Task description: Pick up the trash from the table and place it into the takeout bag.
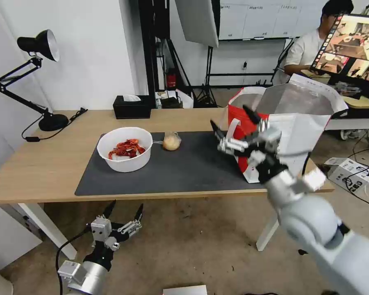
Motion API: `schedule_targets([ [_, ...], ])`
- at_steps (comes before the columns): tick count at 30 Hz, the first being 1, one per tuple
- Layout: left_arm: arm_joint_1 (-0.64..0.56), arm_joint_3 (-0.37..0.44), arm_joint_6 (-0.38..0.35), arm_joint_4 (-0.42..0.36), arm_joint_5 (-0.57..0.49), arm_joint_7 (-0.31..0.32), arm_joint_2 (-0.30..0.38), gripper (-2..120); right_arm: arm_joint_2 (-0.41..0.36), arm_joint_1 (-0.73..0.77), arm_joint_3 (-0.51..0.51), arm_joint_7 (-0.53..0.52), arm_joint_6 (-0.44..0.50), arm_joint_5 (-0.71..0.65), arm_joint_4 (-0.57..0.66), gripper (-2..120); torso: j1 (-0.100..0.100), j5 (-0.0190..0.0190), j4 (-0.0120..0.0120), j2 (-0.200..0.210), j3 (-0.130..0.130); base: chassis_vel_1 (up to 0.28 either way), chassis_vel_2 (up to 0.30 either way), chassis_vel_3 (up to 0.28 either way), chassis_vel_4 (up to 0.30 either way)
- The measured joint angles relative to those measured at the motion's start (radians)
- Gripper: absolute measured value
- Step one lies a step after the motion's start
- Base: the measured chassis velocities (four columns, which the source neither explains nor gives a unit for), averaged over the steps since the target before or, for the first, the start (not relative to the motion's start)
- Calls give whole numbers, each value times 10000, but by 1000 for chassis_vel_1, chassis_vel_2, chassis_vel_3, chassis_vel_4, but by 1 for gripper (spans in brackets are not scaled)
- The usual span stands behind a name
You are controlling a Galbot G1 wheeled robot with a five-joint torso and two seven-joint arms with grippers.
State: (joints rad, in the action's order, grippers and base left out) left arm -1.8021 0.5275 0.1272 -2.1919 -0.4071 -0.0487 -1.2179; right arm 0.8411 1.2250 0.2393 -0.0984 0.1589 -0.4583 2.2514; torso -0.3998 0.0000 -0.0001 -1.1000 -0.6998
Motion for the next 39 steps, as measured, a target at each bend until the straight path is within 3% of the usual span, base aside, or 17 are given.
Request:
schedule_targets([
  [9,-132,23,84,-37,115,-12,-58,100,1306,2945,265,-385,893,2553,-22,100,0,1,0,-1,1,0,0,0,0],
  [17,-304,109,117,-51,234,-23,-175,100,2101,4219,191,-1386,1016,3606,-175,100,0,-1,0,-1,0,0,0,0,0],
  [39,-372,226,76,-52,262,14,-204,100,2491,4812,-329,-2932,-842,3526,-356,100,-2,0,1,0,-1,0,0,0,0],
])
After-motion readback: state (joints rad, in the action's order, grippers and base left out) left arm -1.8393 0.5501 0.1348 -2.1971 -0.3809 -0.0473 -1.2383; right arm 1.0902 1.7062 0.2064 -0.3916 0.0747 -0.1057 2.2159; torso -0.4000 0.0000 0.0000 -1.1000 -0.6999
